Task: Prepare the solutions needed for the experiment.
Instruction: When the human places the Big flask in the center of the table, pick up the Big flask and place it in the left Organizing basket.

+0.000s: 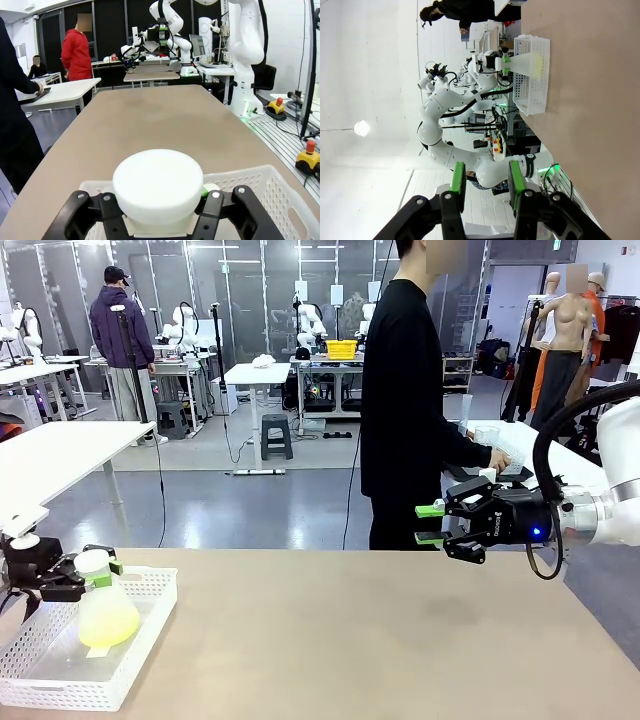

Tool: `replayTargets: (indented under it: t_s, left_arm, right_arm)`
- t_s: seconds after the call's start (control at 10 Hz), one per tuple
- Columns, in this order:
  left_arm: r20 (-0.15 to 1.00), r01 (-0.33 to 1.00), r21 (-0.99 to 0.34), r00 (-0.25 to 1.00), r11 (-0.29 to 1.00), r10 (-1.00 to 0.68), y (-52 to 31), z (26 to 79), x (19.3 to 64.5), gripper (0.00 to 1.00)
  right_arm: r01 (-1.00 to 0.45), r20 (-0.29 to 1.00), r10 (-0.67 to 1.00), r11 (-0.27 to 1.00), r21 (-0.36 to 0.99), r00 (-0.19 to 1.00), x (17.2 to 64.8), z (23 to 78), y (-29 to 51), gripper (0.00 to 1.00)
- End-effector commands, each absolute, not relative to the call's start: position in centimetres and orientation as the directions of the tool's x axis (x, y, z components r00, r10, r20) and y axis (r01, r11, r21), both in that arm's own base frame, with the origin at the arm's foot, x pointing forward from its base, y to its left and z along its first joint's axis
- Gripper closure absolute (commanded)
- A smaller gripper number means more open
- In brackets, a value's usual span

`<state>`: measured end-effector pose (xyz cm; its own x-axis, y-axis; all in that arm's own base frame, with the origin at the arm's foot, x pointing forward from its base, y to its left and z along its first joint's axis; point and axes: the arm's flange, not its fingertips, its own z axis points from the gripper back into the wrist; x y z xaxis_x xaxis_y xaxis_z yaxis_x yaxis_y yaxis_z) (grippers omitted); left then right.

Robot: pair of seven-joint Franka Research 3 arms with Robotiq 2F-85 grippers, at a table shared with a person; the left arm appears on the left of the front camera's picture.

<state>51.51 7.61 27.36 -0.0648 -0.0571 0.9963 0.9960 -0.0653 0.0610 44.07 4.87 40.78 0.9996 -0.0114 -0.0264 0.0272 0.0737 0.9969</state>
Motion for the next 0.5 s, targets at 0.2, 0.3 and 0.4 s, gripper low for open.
replayTargets:
  t_s: [0.2, 0.3, 0.4]
  left_arm:
    - [0.996, 0.993, 0.066, -0.071, -0.093, -0.051, 8.0, 27.8, 51.8, 0.17]
    - [0.996, 0.994, 0.061, -0.067, -0.088, -0.065, 8.3, 27.8, 51.5, 0.16]
    - [0.995, 0.996, 0.055, -0.061, -0.074, -0.078, 8.9, 28.0, 51.1, 0.00]
  right_arm:
    - [0.025, -0.024, -0.007, 0.075, 0.997, 1.000, 43.9, 40.9, 4.9, 0.55]
    - [0.025, -0.024, -0.007, 0.075, 0.997, 1.000, 43.9, 40.9, 4.9, 0.55]
    - [0.025, -0.024, -0.007, 0.075, 0.997, 1.000, 43.9, 40.9, 4.9, 0.55]
